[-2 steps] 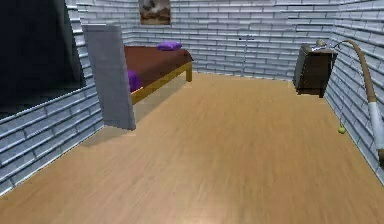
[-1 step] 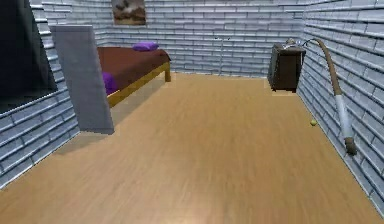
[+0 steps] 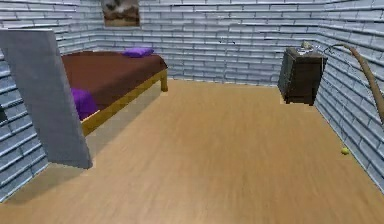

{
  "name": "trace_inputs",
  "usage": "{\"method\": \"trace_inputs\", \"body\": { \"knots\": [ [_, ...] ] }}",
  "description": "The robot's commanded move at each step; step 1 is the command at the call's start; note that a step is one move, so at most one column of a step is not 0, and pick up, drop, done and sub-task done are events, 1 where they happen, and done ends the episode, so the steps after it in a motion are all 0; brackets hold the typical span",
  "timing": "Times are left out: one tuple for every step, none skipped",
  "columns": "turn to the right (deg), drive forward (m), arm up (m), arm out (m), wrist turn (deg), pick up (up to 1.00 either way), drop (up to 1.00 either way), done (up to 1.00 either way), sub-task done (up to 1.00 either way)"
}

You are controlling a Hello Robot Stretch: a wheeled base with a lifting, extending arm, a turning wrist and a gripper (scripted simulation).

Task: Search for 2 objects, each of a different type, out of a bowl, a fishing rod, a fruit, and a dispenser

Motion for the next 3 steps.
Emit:
{"method": "trace_inputs", "body": {
  "knots": [
    [45.0, 0.0, 0.0, 0.0, 0.0, 0.0, 0.0, 0.0, 0.0],
    [24.0, 0.0, 0.0, 0.0, 0.0, 0.0, 0.0, 0.0, 0.0],
    [0.0, 0.95, 0.0, 0.0, 0.0, 0.0, 0.0, 0.0, 0.0]
  ]
}}
